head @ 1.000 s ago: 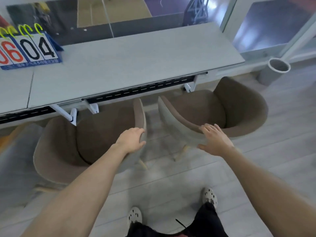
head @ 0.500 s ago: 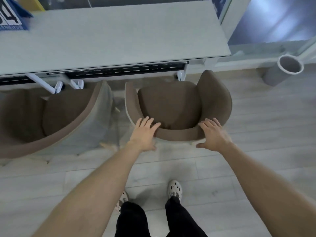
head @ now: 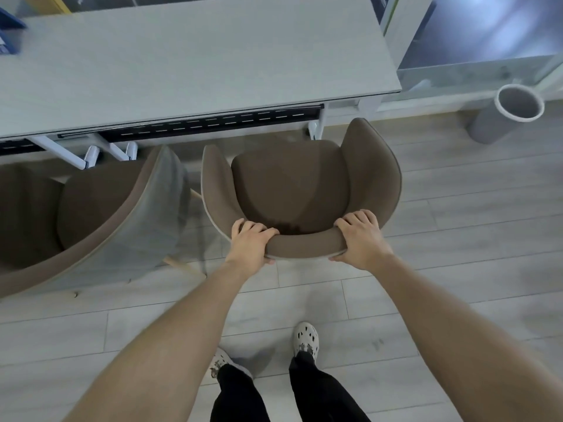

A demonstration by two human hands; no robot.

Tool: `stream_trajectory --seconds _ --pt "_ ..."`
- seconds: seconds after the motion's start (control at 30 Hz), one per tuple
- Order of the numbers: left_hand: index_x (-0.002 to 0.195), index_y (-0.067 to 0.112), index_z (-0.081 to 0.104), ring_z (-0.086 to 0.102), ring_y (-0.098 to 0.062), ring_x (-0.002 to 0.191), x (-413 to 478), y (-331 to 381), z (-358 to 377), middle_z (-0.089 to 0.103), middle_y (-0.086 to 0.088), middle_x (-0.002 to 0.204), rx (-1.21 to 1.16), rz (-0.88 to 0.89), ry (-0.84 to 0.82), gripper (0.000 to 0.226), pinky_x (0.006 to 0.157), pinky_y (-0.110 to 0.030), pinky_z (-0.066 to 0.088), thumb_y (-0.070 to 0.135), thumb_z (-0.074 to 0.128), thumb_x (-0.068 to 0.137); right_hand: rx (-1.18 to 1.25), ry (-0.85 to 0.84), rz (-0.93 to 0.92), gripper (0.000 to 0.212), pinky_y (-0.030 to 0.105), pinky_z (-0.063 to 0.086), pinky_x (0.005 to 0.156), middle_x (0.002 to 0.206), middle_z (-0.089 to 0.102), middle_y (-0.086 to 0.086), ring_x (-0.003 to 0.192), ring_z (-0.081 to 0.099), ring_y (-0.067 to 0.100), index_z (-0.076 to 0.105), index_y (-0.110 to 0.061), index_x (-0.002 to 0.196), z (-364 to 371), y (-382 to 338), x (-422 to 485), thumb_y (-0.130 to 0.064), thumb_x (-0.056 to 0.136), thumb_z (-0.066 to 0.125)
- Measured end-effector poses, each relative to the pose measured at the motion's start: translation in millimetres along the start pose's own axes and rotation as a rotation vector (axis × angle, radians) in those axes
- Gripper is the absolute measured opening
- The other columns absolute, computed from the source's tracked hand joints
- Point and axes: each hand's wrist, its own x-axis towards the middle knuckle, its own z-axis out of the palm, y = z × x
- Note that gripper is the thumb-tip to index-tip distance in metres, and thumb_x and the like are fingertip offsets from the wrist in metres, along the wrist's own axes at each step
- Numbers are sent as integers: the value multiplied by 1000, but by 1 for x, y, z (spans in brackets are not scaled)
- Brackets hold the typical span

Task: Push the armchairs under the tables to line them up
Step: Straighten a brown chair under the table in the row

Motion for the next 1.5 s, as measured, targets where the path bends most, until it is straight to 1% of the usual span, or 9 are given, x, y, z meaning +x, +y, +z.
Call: stream_trajectory --seconds 0.5,0.63,0.8,0.9,1.0,1.1,1.2,1.37,1.5 --pt "140 44 61 51 -24 131 10 -11 -12 65 11 129 26 12 6 72 128 -48 11 50 91 74 -6 22 16 89 47 27 125 121 64 1 125 53 29 63 -22 132 -3 -4 14 -82 68 76" --pt "141 42 59 50 -24 132 8 -8 -15 65 9 131 27 4 -10 76 129 -47 10 50 92 72 -37 -46 34 99 47 21 129 130 63 2 131 52 29 58 -21 140 -8 -8 14 -87 67 69" --pt "161 32 44 36 -26 155 -5 -18 -40 48 0 163 14 35 -87 98 132 -43 13 49 90 76 11 -235 26 127 55 10 134 148 57 5 145 47 30 47 -18 157 -33 -35 13 -100 61 60" --pt "163 30 42 36 -26 157 -28 -48 -68 41 -2 170 -19 -31 -58 95 129 -42 25 46 87 81 117 -266 -5 125 52 20 132 158 52 4 148 46 28 42 -17 160 -57 -77 15 -97 67 61" --pt "160 29 46 47 -27 148 -62 -97 -89 50 -1 162 -52 -122 -51 82 123 -44 37 48 81 89 155 -249 -84 104 47 32 126 159 51 5 146 47 29 41 -16 162 -83 -135 24 -78 83 71" --pt "156 29 50 54 -29 141 -106 -160 -98 57 -1 155 -90 -222 -67 73 116 -47 45 53 76 92 133 -243 -151 85 47 39 121 155 52 6 141 52 31 43 -15 160 -101 -202 41 -61 94 71" --pt "153 30 52 57 -30 139 -153 -233 -100 60 -2 152 -84 -295 -67 71 113 -48 47 58 73 91 115 -219 -178 76 48 44 113 144 58 8 132 57 32 51 -13 149 -107 -273 60 -59 92 70" --pt "147 30 59 60 -26 134 -244 -354 -107 63 0 146 -122 -346 -37 63 111 -47 49 54 76 91 122 -216 -181 79 48 45 115 153 55 8 139 55 33 47 -14 155 -110 -410 75 -58 94 71" --pt "147 29 59 59 -28 135 -317 -449 -117 62 -2 145 -122 -378 -31 60 111 -47 49 52 75 94 112 -210 -201 69 50 50 108 141 61 8 130 61 34 54 -15 143 -109 -525 91 -56 90 73"
